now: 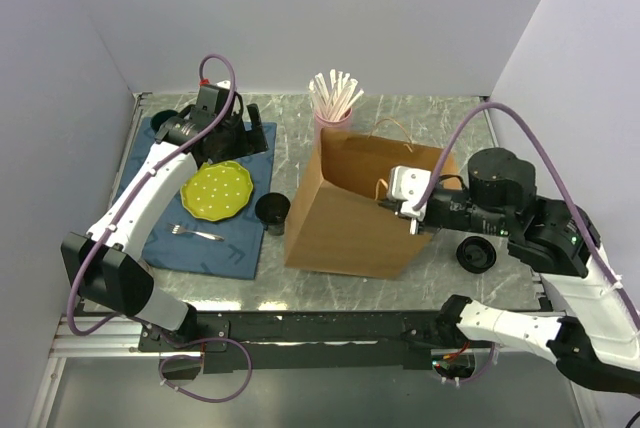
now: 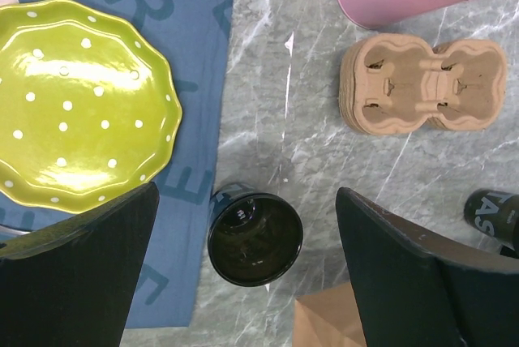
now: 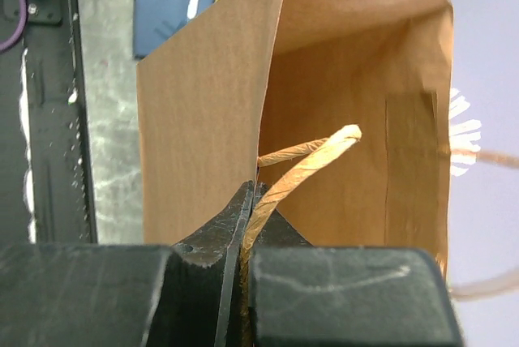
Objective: Pack the takeout coffee
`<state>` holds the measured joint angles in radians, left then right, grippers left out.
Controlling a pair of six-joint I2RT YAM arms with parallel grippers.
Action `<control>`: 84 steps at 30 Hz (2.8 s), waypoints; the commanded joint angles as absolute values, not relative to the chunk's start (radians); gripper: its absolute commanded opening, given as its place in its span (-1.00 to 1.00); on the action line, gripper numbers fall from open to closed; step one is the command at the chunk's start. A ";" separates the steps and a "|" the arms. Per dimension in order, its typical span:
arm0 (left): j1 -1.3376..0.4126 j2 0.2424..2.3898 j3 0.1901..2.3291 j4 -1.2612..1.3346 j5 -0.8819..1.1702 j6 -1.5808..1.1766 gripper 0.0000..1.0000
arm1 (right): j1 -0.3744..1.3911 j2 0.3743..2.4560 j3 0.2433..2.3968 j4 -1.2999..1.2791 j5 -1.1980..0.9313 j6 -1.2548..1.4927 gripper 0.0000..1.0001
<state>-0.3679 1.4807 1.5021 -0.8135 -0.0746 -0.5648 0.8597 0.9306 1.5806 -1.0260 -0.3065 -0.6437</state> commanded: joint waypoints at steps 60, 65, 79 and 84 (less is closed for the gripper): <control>-0.339 1.195 1.528 -0.894 -0.005 -0.854 0.98 | 1.149 1.048 1.727 -0.844 0.663 0.193 0.33; -0.342 1.212 1.523 -0.896 0.193 -0.812 0.88 | 0.953 1.051 1.730 -0.914 0.570 0.241 0.31; -0.667 1.151 1.502 -0.971 0.156 -0.949 0.69 | 0.736 1.089 1.744 -1.065 0.476 0.295 0.30; -0.683 1.147 1.459 -1.015 0.175 -0.916 0.60 | 0.715 1.118 1.723 -1.095 0.457 0.311 0.31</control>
<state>-0.6727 1.1614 1.4788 -0.9867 0.1612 -0.9062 0.7307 1.0958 1.7332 -1.0634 0.4736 0.2779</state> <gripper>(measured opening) 0.817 0.651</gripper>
